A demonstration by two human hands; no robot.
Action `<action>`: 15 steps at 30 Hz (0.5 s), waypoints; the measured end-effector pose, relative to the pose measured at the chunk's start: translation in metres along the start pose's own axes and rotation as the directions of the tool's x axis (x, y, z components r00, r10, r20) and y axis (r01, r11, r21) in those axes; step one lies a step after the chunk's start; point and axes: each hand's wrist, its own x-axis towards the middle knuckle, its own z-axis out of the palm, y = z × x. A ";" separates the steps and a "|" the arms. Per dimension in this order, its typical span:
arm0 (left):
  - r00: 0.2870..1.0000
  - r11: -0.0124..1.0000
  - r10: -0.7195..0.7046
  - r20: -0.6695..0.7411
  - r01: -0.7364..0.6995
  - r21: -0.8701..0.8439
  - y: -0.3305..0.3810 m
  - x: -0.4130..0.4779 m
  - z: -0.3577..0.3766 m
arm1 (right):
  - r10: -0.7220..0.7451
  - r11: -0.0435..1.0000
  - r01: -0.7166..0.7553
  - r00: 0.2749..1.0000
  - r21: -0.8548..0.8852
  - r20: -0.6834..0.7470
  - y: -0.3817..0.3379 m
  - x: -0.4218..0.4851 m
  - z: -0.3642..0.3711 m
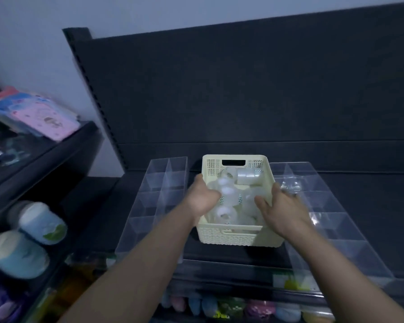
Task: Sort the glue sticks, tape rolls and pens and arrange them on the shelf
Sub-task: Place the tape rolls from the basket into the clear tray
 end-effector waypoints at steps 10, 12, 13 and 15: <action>0.996 0.982 0.028 0.086 -0.044 0.186 -0.005 0.012 -0.002 | 0.095 0.974 -0.113 0.991 -0.198 -0.097 -0.009 -0.009 0.002; 0.993 0.962 0.084 0.078 -0.101 0.255 -0.004 0.013 -0.006 | 0.035 0.980 -0.066 0.987 -0.190 -0.159 -0.014 -0.006 -0.001; 0.989 0.931 0.132 0.071 -0.148 0.334 -0.003 0.013 -0.008 | 0.002 0.984 -0.035 0.983 -0.173 -0.184 -0.016 -0.004 -0.002; 0.962 0.846 0.270 0.051 -0.262 0.465 0.002 0.012 -0.009 | -0.050 0.989 0.019 0.977 -0.150 -0.206 -0.018 0.002 -0.002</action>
